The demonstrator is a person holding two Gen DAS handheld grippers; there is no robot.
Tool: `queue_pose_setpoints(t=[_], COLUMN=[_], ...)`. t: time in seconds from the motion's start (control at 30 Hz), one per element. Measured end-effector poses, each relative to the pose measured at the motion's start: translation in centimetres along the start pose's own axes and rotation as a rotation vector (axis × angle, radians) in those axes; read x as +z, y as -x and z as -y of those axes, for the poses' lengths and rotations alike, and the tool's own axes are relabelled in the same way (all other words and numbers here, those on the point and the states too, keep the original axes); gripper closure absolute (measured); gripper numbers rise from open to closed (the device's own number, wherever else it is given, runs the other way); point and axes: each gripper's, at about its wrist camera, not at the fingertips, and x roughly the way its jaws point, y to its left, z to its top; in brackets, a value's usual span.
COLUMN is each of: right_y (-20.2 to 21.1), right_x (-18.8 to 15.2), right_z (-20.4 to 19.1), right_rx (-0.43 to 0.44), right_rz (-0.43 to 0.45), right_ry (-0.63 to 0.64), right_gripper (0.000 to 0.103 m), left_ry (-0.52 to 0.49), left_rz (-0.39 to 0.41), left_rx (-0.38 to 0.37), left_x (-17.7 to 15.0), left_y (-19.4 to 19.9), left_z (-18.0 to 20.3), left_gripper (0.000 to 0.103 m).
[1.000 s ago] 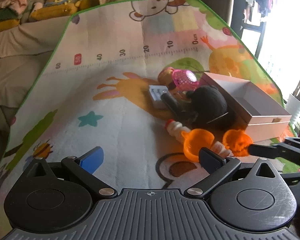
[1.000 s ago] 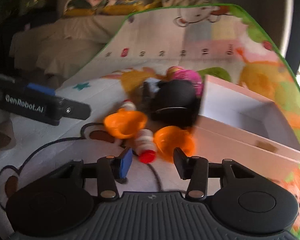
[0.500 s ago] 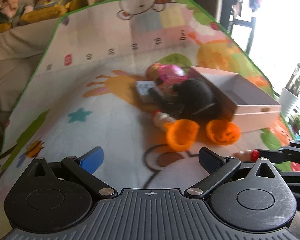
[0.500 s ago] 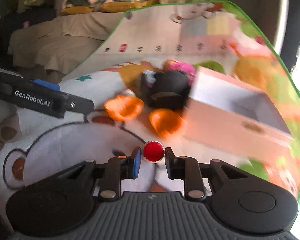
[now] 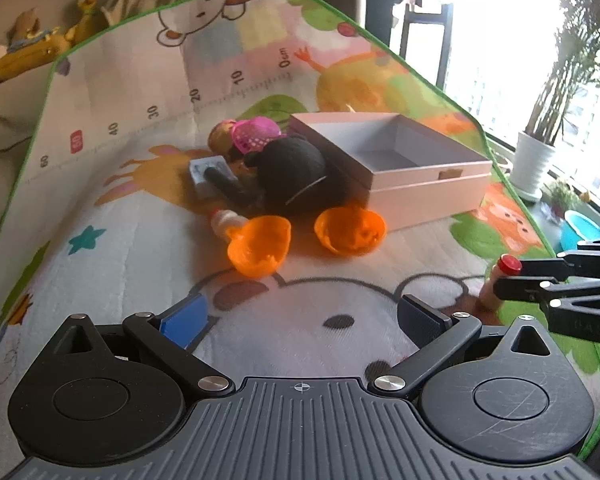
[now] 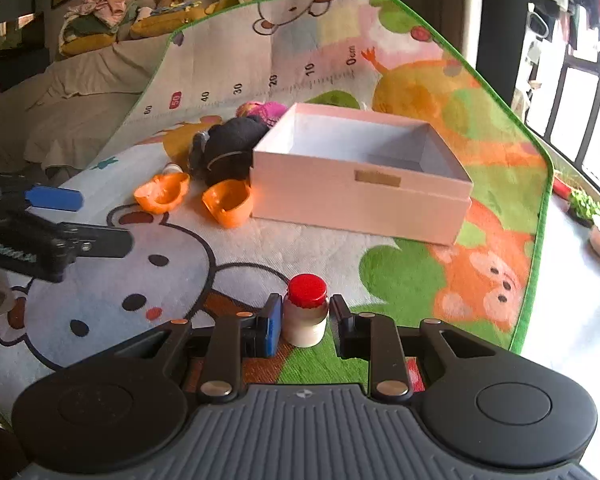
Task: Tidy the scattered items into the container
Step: 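Grasp an orange pumpkin half with the left tool while the right tool holds the bottle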
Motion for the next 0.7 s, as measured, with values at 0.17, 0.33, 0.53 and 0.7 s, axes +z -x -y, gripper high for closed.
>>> queue_pose_setpoints(t=[0.17,0.33,0.53,0.7], right_y=[0.4,1.1,0.5,0.1], right_x=[-1.5,-2.5,-3.3,-3.8], right_z=[0.5,0.9,2.2,3.2], right_rx=[-0.015,-0.041,-0.03,0.006], right_rz=[0.036,0.112,0.122,0.108], right_ry=[-0.044,-0.06,-0.135,-0.202], right_gripper=[0.056,0.037,0.035,0.035], left_ry=[0.01,-0.068,-0.18,-0.183], left_rz=[-0.002,0.091,0.093,0.036], left_rx=[0.004,-0.014,-0.008,0.025], left_x=[0.3,2.0,3.5,3.7], left_y=[-0.1,-1.2,-5.1,-8.5], left_z=[0.0,2.2,4.9,5.1], left_gripper=[0.0,0.0,0.001,0.007])
